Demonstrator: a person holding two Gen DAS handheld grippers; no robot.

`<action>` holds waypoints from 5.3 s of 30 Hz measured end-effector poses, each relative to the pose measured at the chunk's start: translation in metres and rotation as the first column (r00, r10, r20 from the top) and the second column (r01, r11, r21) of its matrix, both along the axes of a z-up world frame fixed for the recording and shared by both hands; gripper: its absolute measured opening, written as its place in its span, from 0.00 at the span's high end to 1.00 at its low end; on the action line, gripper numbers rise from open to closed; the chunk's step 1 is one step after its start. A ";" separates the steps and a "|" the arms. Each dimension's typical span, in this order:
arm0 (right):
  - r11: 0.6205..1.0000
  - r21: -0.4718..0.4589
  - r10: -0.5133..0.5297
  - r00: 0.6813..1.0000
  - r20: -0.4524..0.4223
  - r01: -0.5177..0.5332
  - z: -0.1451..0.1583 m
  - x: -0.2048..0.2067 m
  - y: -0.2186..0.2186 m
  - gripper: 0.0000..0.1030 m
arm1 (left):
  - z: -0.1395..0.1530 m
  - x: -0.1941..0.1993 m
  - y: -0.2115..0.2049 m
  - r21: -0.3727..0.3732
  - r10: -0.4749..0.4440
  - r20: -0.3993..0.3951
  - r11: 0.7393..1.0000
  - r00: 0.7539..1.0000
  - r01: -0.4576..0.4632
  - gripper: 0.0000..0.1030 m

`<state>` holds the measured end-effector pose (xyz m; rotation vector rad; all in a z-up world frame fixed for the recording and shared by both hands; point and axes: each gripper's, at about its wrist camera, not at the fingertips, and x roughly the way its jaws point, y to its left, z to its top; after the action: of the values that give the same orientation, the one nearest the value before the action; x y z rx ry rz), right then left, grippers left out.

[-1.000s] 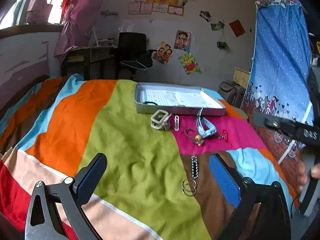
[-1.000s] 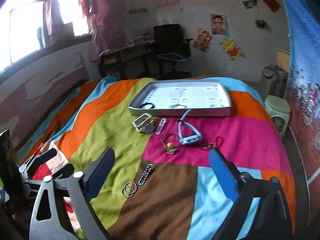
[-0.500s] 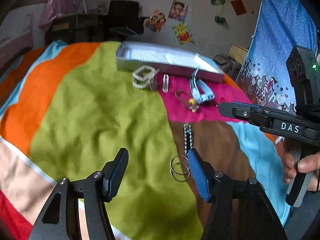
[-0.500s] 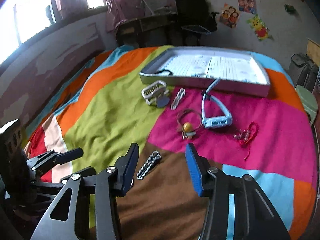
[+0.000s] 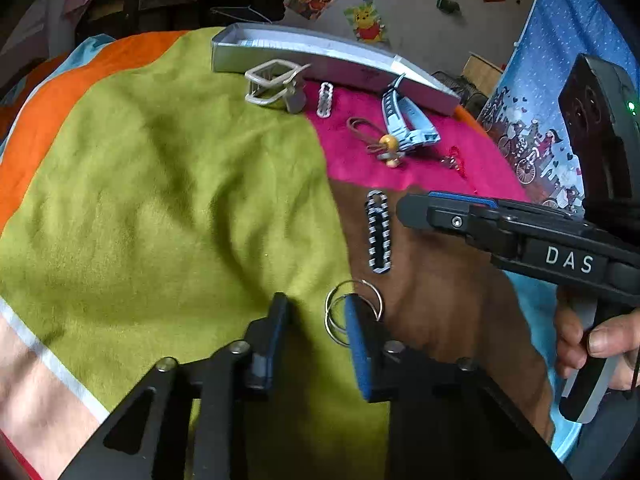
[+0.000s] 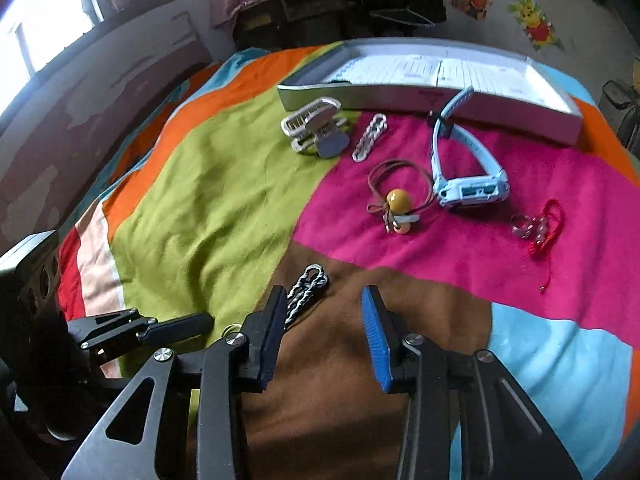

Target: Organize jewelry

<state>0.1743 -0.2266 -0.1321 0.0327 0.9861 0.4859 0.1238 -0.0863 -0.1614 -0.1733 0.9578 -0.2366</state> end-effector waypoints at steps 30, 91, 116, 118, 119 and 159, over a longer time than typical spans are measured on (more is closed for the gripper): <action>0.998 -0.031 0.048 0.997 -0.055 -0.050 -0.014 0.011 0.018 0.90 | -0.007 -0.004 -0.007 -0.011 -0.053 -0.047 0.999 0.997 0.052 0.84; 0.938 0.094 -0.347 0.919 0.188 0.335 0.023 0.205 -0.068 0.75 | 0.054 0.270 0.010 -0.075 0.073 0.090 0.995 0.993 -0.067 0.66; 0.963 0.042 -0.229 0.726 0.648 0.267 0.208 -0.051 -0.091 0.12 | 0.216 0.035 0.005 -0.110 0.101 0.544 0.993 0.833 -0.048 0.00; 0.965 0.015 -0.202 0.704 0.680 0.262 0.220 -0.073 -0.093 0.12 | 0.223 0.014 0.007 -0.111 0.096 0.561 0.993 0.822 -0.041 0.00; 0.966 0.001 -0.187 0.698 0.691 0.258 0.225 -0.083 -0.093 0.12 | 0.224 0.007 0.008 -0.111 0.096 0.564 0.993 0.820 -0.039 0.00; 0.965 0.000 -0.244 0.894 0.375 0.263 0.192 -0.155 -0.049 0.11 | 0.184 -0.070 0.066 0.015 0.077 0.456 0.995 0.887 -0.094 0.00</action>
<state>0.0193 -0.2758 0.0596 0.0217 0.6067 0.2130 0.0534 -0.0202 0.0224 -0.1183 0.4839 -0.1670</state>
